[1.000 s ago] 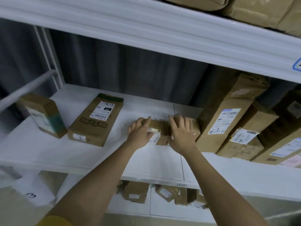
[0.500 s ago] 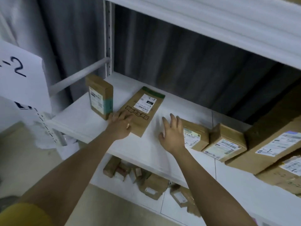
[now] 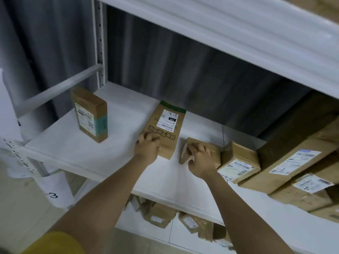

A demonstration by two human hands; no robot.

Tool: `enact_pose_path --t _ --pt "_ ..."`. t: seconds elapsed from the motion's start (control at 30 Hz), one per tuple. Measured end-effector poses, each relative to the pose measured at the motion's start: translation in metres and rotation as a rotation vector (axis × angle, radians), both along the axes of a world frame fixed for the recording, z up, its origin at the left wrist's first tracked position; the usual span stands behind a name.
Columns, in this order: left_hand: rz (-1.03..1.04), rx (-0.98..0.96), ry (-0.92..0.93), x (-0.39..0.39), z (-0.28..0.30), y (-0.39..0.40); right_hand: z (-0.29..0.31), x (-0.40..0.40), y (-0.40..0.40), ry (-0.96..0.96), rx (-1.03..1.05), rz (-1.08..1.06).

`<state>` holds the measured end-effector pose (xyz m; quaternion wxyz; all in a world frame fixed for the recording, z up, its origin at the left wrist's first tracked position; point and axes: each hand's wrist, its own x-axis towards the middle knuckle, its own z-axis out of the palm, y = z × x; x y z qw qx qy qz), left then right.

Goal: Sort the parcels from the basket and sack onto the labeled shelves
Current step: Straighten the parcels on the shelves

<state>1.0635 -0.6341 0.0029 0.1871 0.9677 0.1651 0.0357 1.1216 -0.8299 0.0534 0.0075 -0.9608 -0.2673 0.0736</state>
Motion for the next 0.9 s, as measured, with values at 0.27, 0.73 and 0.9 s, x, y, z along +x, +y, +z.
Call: enact_pose_path --t 0.27,0.73,0.9 --pt "-0.020 0.015 0.012 0.012 0.000 -0.025 0.008 0.001 -0.001 0.056 0.004 0.018" --pt "0.223 -0.355 -0.428 -0.086 0.021 0.022 0.007 -0.053 0.064 -0.095 0.373 0.306" --pt "0.446 -0.364 -0.552 -0.140 0.035 0.090 0.038 -0.088 0.160 0.025 0.596 0.411"
